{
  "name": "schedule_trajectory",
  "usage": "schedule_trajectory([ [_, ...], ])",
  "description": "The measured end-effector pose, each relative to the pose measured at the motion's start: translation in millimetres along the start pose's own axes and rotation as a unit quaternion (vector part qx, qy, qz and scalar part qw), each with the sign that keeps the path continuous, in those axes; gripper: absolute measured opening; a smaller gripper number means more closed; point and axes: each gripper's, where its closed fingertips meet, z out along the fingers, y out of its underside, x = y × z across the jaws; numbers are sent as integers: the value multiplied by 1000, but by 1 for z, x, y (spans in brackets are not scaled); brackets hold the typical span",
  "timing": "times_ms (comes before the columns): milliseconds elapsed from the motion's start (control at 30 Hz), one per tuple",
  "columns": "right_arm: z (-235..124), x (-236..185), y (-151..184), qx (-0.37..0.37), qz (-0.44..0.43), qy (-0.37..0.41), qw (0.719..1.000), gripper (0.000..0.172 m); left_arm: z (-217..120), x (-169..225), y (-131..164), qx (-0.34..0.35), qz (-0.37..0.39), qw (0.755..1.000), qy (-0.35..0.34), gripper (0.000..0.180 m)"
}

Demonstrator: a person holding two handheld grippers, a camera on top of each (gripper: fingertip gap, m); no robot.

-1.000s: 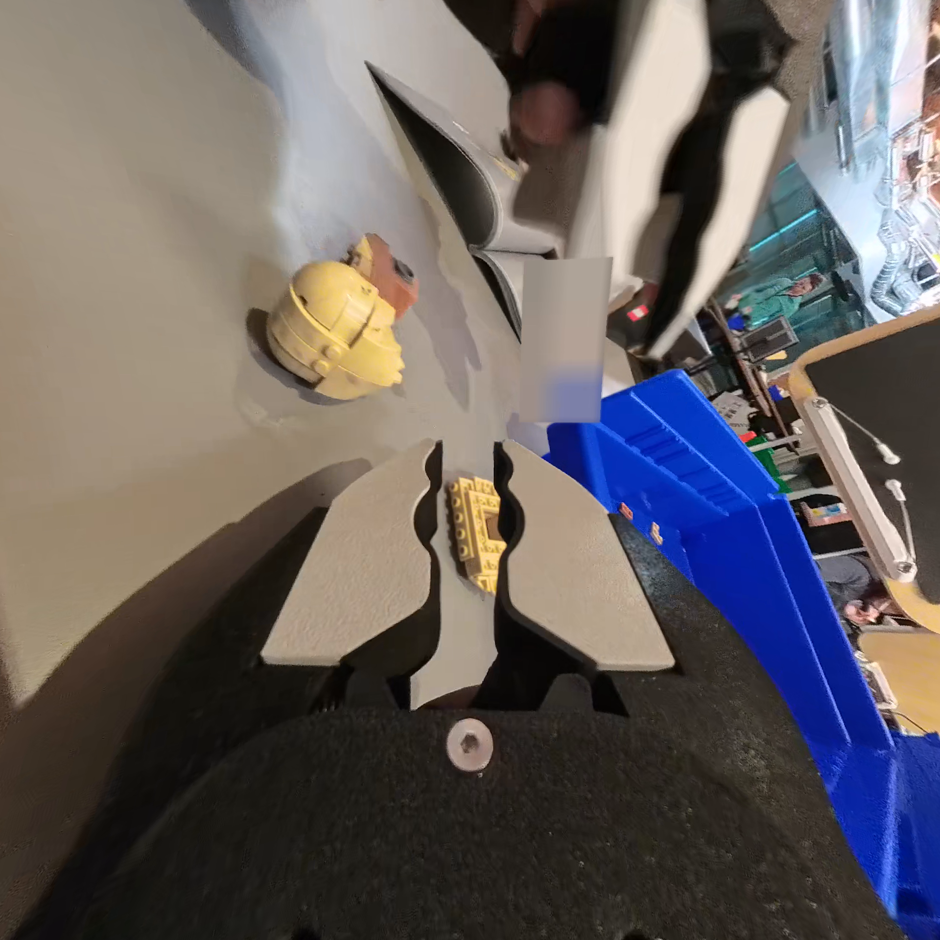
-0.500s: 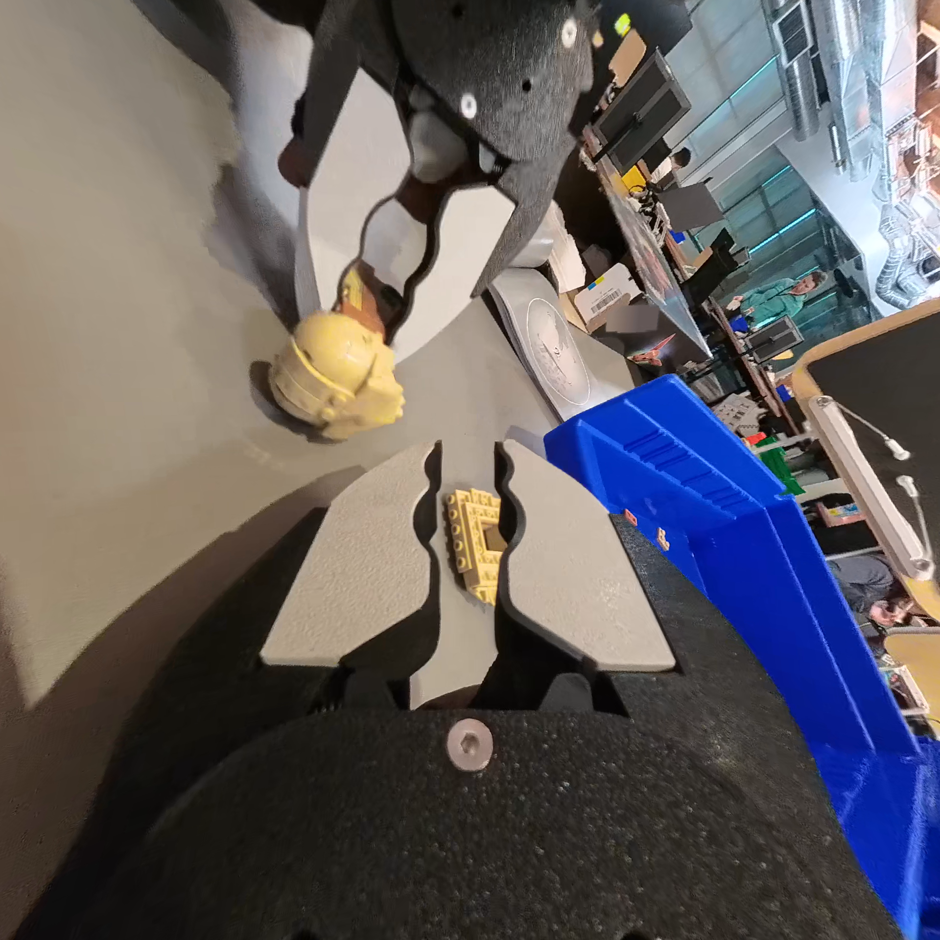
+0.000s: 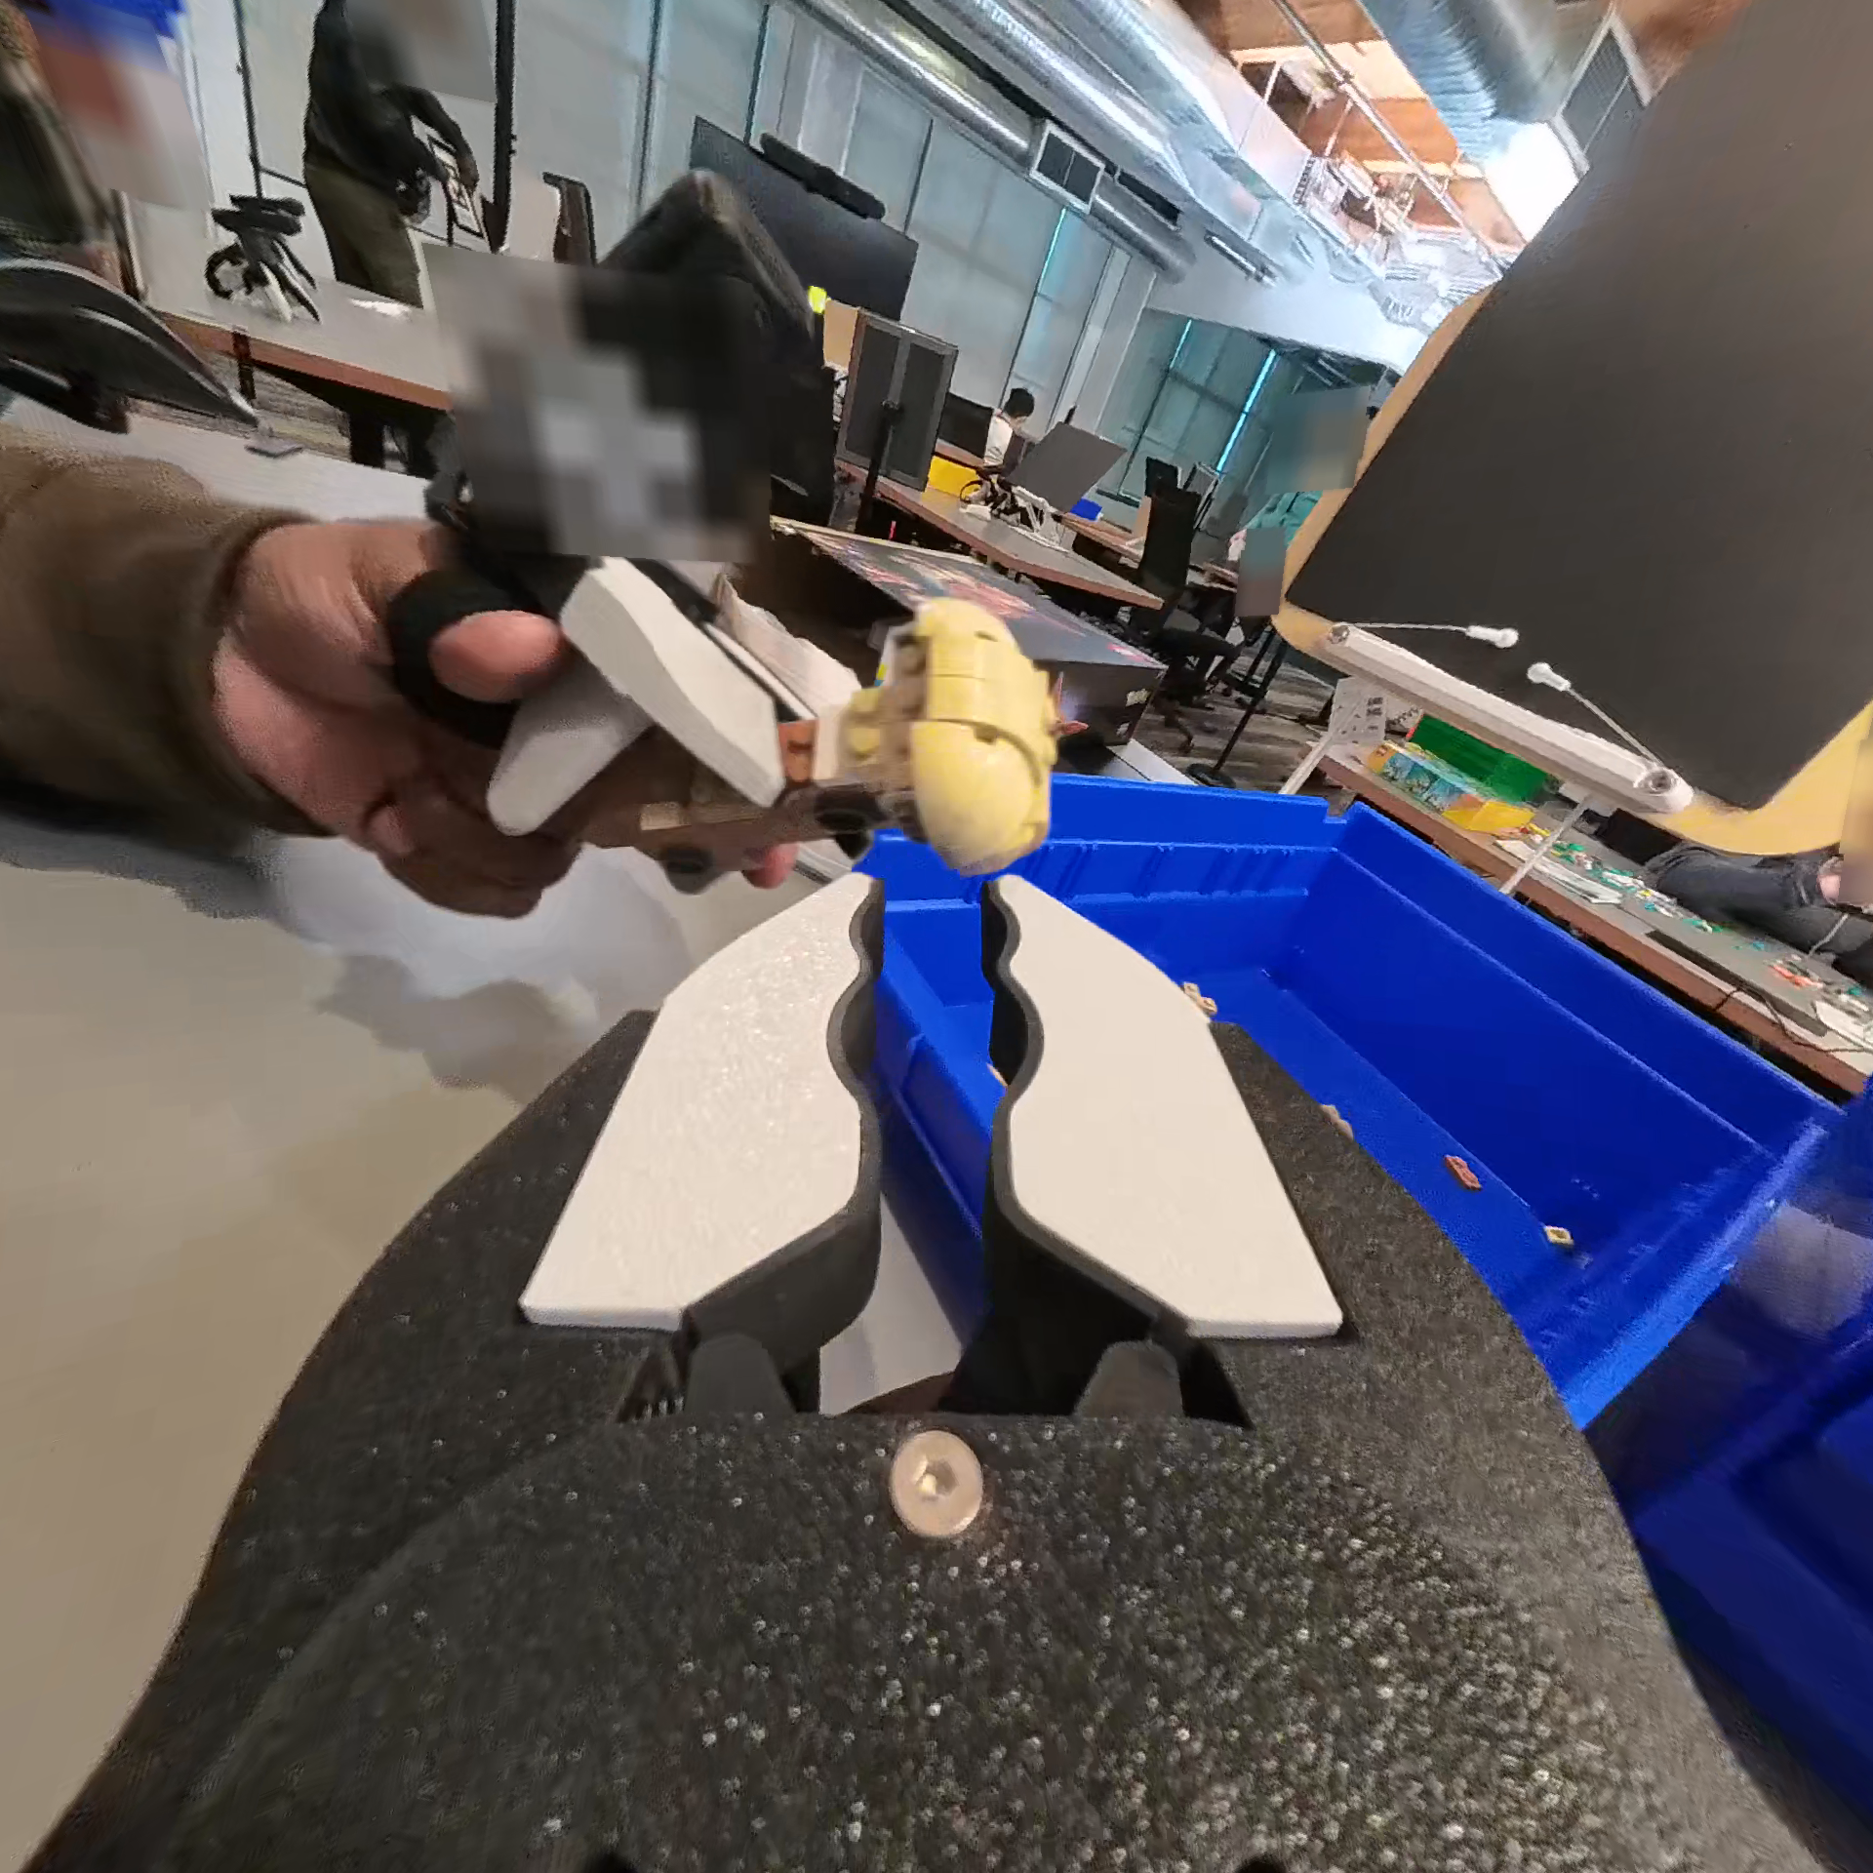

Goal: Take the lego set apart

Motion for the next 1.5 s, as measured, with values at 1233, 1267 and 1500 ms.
schedule_trajectory([
  [1233, 15, -7, 7, -23, 162, -16, 986, 24, -5, -6, -21, 202, -254, 941, 94, 27],
  [1267, 15, -7, 7, -24, 159, -14, 987, 24, -5, -7, -21, 203, -256, 941, 93, 27],
  [1500, 17, -19, 7, -37, 47, -1, 998, 26, -11, -7, -30, 252, -263, 926, 99, 27],
])
